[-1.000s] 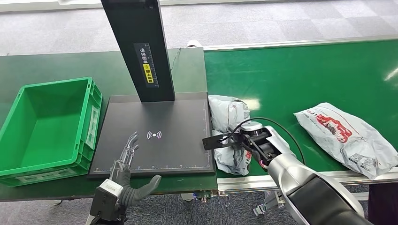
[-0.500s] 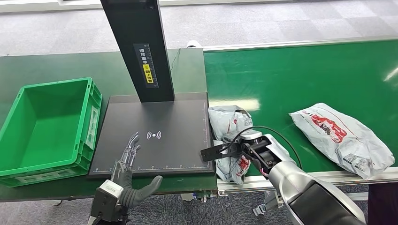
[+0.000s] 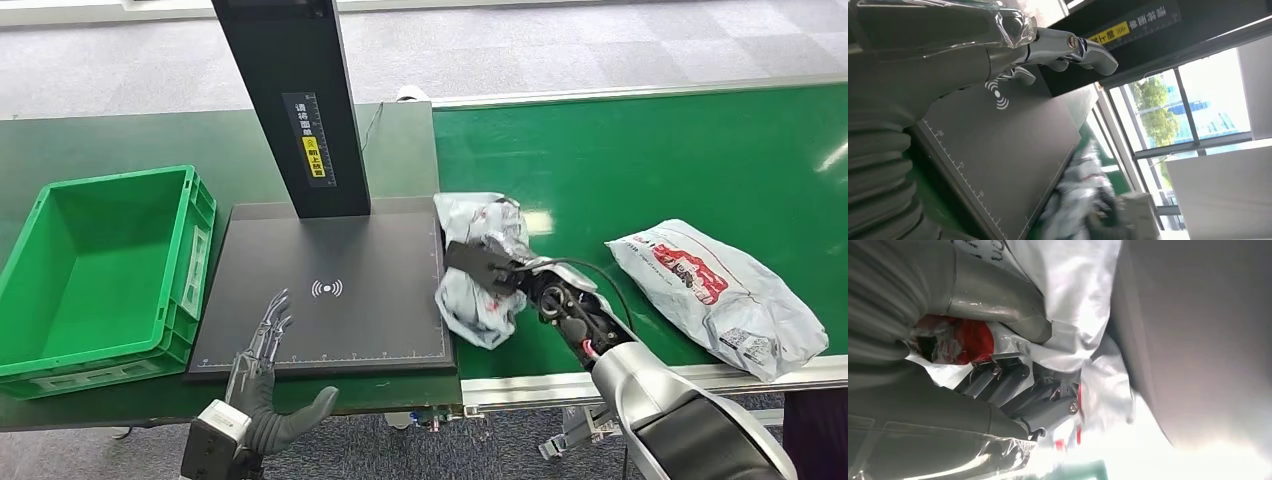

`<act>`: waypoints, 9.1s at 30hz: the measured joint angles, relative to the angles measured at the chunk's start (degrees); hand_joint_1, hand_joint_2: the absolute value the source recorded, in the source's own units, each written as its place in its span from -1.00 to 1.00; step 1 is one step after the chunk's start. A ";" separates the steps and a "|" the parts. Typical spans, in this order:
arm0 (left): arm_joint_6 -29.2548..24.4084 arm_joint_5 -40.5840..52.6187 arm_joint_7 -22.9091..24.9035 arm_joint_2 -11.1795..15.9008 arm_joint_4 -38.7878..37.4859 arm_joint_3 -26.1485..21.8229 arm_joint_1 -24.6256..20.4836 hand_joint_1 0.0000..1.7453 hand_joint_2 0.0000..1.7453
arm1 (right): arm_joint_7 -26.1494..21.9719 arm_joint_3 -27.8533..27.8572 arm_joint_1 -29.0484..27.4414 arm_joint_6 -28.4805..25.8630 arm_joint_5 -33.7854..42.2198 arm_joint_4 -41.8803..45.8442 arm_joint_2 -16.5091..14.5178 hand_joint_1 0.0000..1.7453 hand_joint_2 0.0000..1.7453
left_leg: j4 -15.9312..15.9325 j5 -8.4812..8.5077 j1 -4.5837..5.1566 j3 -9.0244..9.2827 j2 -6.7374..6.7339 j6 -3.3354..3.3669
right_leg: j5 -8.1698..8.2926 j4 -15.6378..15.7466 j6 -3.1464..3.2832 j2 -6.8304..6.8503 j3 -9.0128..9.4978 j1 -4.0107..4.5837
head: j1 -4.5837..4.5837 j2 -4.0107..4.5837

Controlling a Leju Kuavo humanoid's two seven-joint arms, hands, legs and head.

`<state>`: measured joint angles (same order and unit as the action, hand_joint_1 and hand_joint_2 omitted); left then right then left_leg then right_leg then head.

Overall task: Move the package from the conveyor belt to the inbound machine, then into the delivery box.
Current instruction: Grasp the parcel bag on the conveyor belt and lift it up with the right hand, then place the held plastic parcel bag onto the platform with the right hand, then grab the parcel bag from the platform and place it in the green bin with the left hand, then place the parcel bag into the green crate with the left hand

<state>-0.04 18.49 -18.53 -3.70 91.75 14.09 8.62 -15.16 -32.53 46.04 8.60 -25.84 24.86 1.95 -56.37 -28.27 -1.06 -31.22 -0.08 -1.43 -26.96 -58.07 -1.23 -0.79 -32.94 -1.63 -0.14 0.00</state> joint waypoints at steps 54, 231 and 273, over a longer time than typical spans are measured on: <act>1.21 3.34 -0.53 -2.21 3.07 -3.49 1.28 -1.00 1.00 | 2.30 -2.03 -4.72 0.72 12.08 7.15 -16.37 0.12 1.00 | 0.03 0.03 -0.06 -0.15 0.08 -0.03 | -0.04 -0.01 0.01 0.11 -0.13 0.08 | 0.01 0.00; -17.50 13.33 6.38 15.90 -29.72 -37.47 -27.54 -0.11 1.00 | -12.54 16.67 -46.76 -11.74 38.60 69.08 -12.43 -1.00 1.00 | 0.07 0.14 -0.05 -0.30 0.14 -0.05 | -0.06 -0.02 0.04 0.23 -0.26 0.08 | 0.03 0.00; -1.91 -2.70 -0.54 1.26 1.96 -5.50 -6.40 -1.00 1.00 | -2.83 14.68 -45.25 -4.10 24.76 61.56 -11.83 -1.00 -1.00 | 0.07 0.04 -0.04 -0.33 0.15 -0.07 | -0.09 0.03 0.01 0.22 -0.28 0.05 | 0.03 0.00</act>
<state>-1.95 15.78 -19.07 -2.44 93.71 8.59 2.22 -17.99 -17.86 0.79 4.50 -1.08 86.42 -9.88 -56.30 -28.24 -1.10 -31.55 0.07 -1.50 -27.05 -58.04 -1.22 -0.57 -33.22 -1.59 -0.11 0.00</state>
